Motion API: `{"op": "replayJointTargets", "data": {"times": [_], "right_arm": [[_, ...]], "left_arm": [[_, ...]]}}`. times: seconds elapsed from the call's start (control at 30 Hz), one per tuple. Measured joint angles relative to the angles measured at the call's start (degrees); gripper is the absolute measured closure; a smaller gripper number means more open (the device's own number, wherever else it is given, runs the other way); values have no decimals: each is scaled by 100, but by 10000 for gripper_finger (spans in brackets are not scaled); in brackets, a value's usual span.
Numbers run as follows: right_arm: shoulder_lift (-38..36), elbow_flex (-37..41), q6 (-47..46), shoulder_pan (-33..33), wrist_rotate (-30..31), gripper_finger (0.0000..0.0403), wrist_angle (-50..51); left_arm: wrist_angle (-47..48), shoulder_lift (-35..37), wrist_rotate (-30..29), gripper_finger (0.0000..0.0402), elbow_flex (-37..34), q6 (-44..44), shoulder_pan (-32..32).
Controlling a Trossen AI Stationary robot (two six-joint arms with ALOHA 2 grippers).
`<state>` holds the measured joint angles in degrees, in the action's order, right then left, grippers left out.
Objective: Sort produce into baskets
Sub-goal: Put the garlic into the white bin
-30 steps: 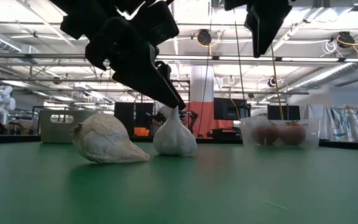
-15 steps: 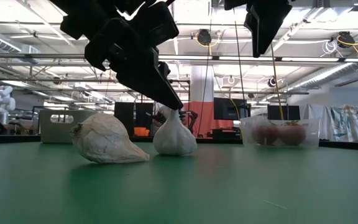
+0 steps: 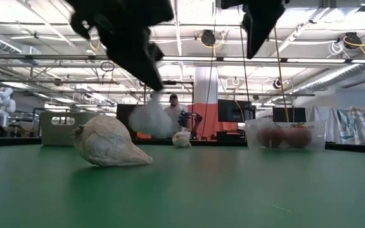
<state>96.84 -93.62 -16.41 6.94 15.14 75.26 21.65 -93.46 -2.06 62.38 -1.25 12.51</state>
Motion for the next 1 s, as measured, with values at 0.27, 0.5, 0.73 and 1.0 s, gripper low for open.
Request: {"op": "replayJointTargets", "data": {"times": [0.27, 0.5, 0.73, 1.0], "right_arm": [[0, 0, 509, -153, -26, 133, -1049], [2, 2, 1188, -325, -48, 133, -2058], [2, 2, 1537, -584, -577, 133, -3178], [2, 2, 1561, -829, -946, 133, -3822]], "left_arm": [[2180, 1024, 514, 390, 872, 1565, 211], [3791, 1808, 1161, 389, 941, 3779, 986], [4304, 1880, 1171, 389, 930, 5722, 2243], [4209, 1524, 908, 389, 817, 6246, 3116]]}}
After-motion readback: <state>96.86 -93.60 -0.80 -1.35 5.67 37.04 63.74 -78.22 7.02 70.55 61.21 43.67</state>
